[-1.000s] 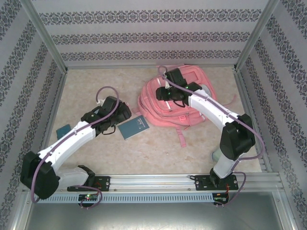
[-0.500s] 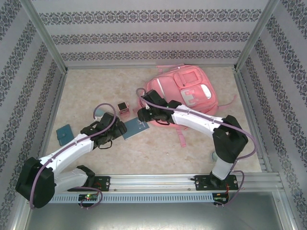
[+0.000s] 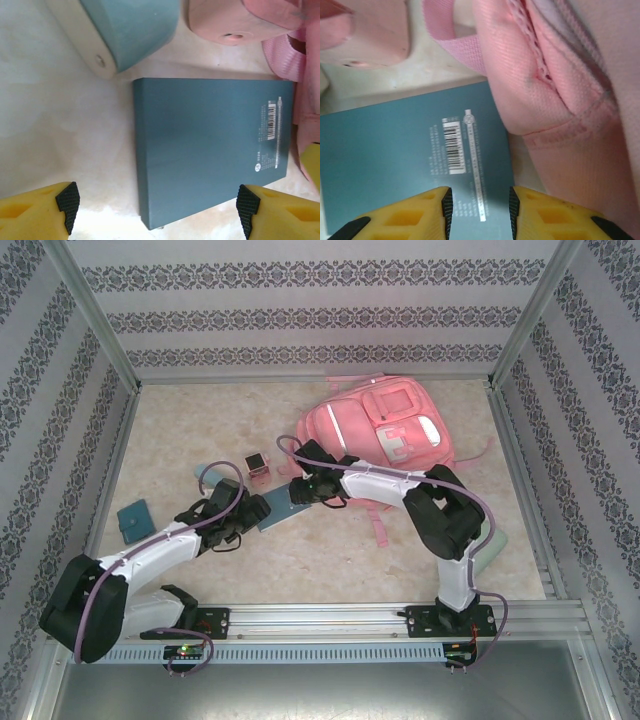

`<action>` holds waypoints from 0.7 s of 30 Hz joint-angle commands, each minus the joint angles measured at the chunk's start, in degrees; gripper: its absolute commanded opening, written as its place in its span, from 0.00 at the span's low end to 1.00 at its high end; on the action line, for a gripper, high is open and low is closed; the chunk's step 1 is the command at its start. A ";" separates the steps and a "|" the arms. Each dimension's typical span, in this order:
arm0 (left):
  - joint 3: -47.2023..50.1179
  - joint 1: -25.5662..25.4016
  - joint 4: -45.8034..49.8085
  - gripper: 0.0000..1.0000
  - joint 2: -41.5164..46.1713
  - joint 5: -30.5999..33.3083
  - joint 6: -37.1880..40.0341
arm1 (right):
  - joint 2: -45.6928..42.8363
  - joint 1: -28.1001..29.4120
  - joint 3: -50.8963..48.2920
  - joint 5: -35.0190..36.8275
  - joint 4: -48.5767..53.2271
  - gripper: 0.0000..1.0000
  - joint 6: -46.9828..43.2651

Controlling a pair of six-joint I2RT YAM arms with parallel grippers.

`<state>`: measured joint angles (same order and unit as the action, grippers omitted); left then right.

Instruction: Pack books, pencil case, and school supplies into a backpack

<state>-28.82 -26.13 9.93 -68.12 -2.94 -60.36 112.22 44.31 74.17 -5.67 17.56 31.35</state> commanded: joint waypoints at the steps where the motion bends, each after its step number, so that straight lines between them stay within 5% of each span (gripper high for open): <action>1: 0.63 0.61 -4.01 0.84 -1.34 -1.19 -0.55 | 2.55 -0.75 1.71 -0.44 0.17 0.37 -0.61; 21: -0.74 1.43 -15.50 0.79 -12.70 -8.23 -1.48 | 5.85 0.91 2.12 -2.67 0.63 0.37 -0.68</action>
<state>-29.67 -24.99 4.45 -76.82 -6.50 -60.75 116.09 44.51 76.29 -7.01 17.23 30.52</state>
